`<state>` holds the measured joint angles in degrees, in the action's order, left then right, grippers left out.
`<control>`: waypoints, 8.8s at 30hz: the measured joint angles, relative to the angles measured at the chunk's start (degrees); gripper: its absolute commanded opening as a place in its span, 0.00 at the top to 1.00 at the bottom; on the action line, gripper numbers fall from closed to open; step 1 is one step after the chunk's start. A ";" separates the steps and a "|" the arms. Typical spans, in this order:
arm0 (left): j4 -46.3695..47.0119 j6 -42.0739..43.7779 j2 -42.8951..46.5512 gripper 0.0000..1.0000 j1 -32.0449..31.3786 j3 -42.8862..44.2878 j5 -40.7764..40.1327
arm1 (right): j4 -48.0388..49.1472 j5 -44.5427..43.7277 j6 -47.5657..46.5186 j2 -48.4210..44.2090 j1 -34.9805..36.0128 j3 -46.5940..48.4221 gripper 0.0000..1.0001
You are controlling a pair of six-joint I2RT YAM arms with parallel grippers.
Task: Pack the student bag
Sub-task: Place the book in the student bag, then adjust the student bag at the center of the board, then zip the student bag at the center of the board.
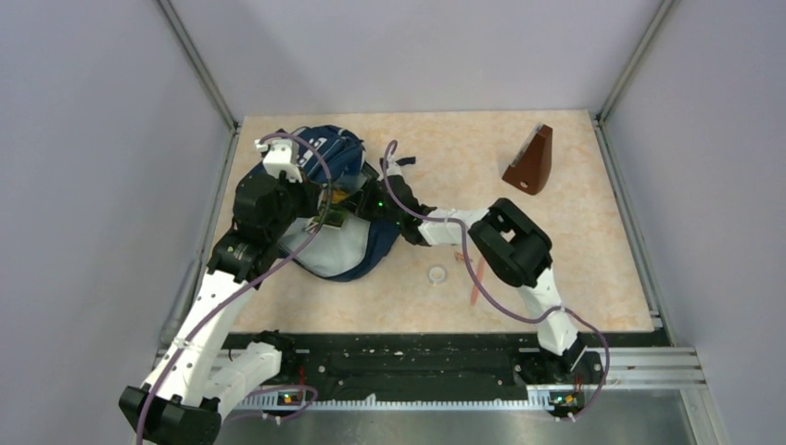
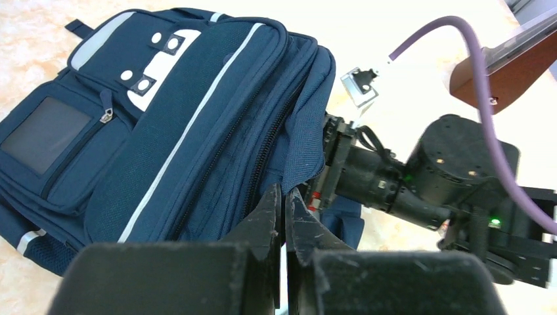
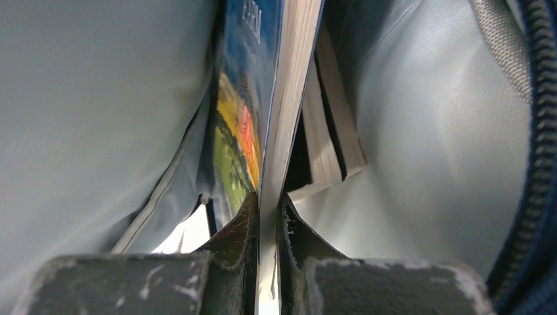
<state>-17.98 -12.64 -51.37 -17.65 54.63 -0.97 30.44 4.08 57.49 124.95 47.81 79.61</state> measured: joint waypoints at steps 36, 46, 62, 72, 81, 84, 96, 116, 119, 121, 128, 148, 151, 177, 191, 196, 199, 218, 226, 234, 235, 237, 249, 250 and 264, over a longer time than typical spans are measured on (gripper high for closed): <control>-0.15 -1.01 0.26 1.00 0.37 -0.02 1.77 | 4.98 2.58 -26.36 -15.56 2.05 -13.77 0.37; -0.17 -0.98 0.26 1.00 0.37 -0.02 1.60 | -10.32 -6.62 -31.61 -34.53 2.45 -23.56 0.36; -0.17 -1.01 0.24 1.00 0.37 -0.02 1.90 | -16.65 -11.15 -22.82 -27.04 11.45 -25.68 0.28; -0.17 -1.01 0.24 1.00 0.37 -0.02 2.23 | -12.96 -18.71 -14.25 -25.83 14.71 -28.89 0.26; -0.13 -1.03 0.20 1.00 0.37 -0.02 2.56 | -7.54 -17.84 -12.35 -19.32 13.64 -28.83 0.97; 0.00 -1.01 -0.20 1.00 0.37 -0.02 3.56 | -4.92 -16.06 -12.07 -19.32 11.93 -29.20 1.00; 1.84 -0.98 -5.42 1.00 -2.97 0.37 8.02 | -12.02 -13.70 -19.32 -31.91 4.85 -32.37 1.00; 9.44 -7.69 -25.55 0.28 -23.43 6.36 3.28 | -26.51 -0.92 -29.49 -43.23 -15.21 -36.20 1.00; 10.49 -6.58 -25.22 0.23 -24.48 6.36 3.21 | -25.75 -0.09 -29.53 -43.25 -16.37 -36.74 1.00; 11.17 -5.62 -23.96 0.17 -25.03 6.03 2.99 | -25.79 0.50 -29.62 -43.25 -16.83 -36.98 1.00; 12.13 -3.37 -5.55 0.14 -25.68 -3.52 -0.48 | -25.73 2.60 -29.94 -43.25 -17.77 -36.98 1.00; -8.17 -34.62 18.21 0.05 -25.68 -34.36 -15.02 | -25.29 5.07 -29.92 -42.58 -18.75 -36.98 1.00; -8.26 -36.04 17.29 0.03 -25.66 -35.58 -16.83 | -25.27 5.25 -29.92 -42.42 -18.75 -36.98 1.00; 0.39 -29.62 2.84 0.44 -14.62 -35.56 -12.87 | -24.39 6.93 -29.64 -42.10 -19.26 -37.24 1.00; 2.89 -27.58 -2.91 0.83 -14.51 -34.86 -11.93 | -22.97 8.35 -28.94 -40.50 -19.61 -37.24 1.00; 3.67 -27.23 -2.89 1.00 -14.60 -34.75 -10.99 | -22.80 9.53 -28.79 -39.45 -19.61 -37.24 1.00; 3.54 -26.62 -2.86 1.00 -14.56 -34.67 -10.40 | -22.77 9.64 -28.79 -39.21 -19.63 -37.24 1.00; 0.76 -23.41 -2.47 1.00 -14.12 -32.11 -2.29 | -21.99 9.84 -28.20 -39.17 -19.65 -37.62 1.00; 3.43 -23.19 -3.74 1.00 -14.36 -30.47 3.87 | -16.20 11.06 -24.59 -39.39 -19.50 -42.51 1.00; 6.97 -23.91 -9.38 1.00 -16.96 -28.26 7.56 | -14.58 10.01 -23.06 -39.45 -16.76 -43.23 1.00; 7.76 -24.22 -9.84 1.00 -17.33 -28.13 7.98 | -14.51 9.70 -22.91 -39.45 -16.22 -43.23 1.00; 8.66 -24.81 -10.43 1.00 -18.01 -27.96 8.61 | -14.32 9.14 -22.64 -39.45 -14.97 -43.25 1.00; 12.17 -28.33 -12.39 1.00 -26.45 -25.55 8.11 | -12.17 6.12 -20.55 -38.29 -6.97 -43.19 1.00; 12.68 -28.70 -13.05 1.00 -27.69 -25.11 7.56 | -11.74 5.88 -20.33 -37.77 -6.19 -43.19 1.00; 16.41 -32.76 -16.50 0.86 -32.39 -22.88 2.29 | -12.39 0.13 -20.46 -39.82 -1.22 -43.91 0.70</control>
<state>-1.56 -45.41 -67.88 -50.04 31.75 1.32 18.04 4.21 37.04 85.12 46.59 35.70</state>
